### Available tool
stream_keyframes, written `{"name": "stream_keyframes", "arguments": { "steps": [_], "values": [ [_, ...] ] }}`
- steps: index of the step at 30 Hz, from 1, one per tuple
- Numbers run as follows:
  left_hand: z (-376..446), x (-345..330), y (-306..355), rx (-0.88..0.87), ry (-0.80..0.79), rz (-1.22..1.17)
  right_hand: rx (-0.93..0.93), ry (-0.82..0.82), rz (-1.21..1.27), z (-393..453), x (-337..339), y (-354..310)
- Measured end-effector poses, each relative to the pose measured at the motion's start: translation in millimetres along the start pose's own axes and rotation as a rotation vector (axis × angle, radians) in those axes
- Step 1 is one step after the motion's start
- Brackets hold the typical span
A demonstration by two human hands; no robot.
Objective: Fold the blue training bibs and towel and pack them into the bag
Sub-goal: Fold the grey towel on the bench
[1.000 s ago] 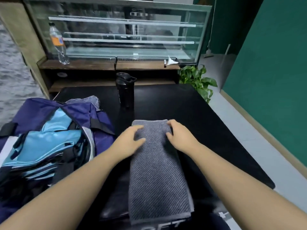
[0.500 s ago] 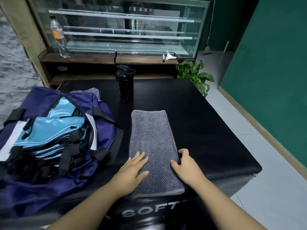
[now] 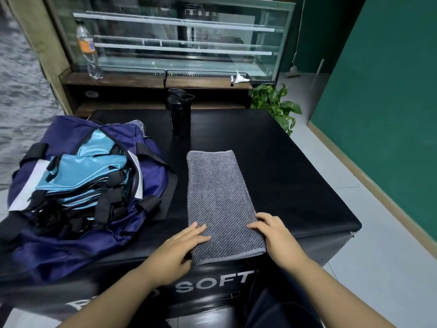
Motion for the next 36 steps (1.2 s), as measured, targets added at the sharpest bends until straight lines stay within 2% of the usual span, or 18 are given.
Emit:
{"name": "stream_keyframes", "arguments": {
  "steps": [2, 6, 8, 11, 15, 18, 24, 28, 36],
  "values": [
    [0.1, -2.0, -1.3, 0.015, 0.014, 0.113, 0.089, 0.002, -0.161, -8.2, -2.4, 3.7],
    [4.5, 4.6, -5.2, 0.071, 0.203, 0.132, 0.144, -0.057, -0.179, -11.8, 4.0, 0.7],
    [5.0, 12.2, -9.6, 0.092, 0.342, 0.033, 0.122, -0.119, -0.188, -9.8, 0.1, 2.0],
    [6.1, 24.4, -11.0, 0.149, 0.499, -0.216, 0.104, -0.101, -0.156, -6.6, -2.4, 1.5],
    [3.8, 30.5, -14.7, 0.257, 0.513, -0.301, 0.095, -0.012, -0.009, -5.1, 0.5, -3.5],
    [-0.4, 37.8, -12.2, 0.262, 0.563, -0.382, 0.059, 0.047, 0.159, -6.2, 13.6, -12.8],
    [-9.6, 59.6, 4.0, 0.272, 0.726, -0.540, -0.129, -0.017, 0.469, -4.6, 21.2, -26.1],
    [-16.8, 69.3, 8.6, 0.322, 0.774, -0.580, -0.202, -0.036, 0.507, -3.3, 25.8, -39.9],
    [-0.5, 71.6, -24.1, 0.490, 0.643, -0.474, -0.421, -0.069, 0.354, 25.6, 13.5, -42.1]
  ]
}}
Point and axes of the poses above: each hand's wrist, its own z-axis towards the middle knuckle, its own x-axis out of the back of the hand, y = z × x, the point moved 9 cm from there along z, towards the middle knuckle, and after that the axes turned 13 degrees about -x, right-handed, at the moved point
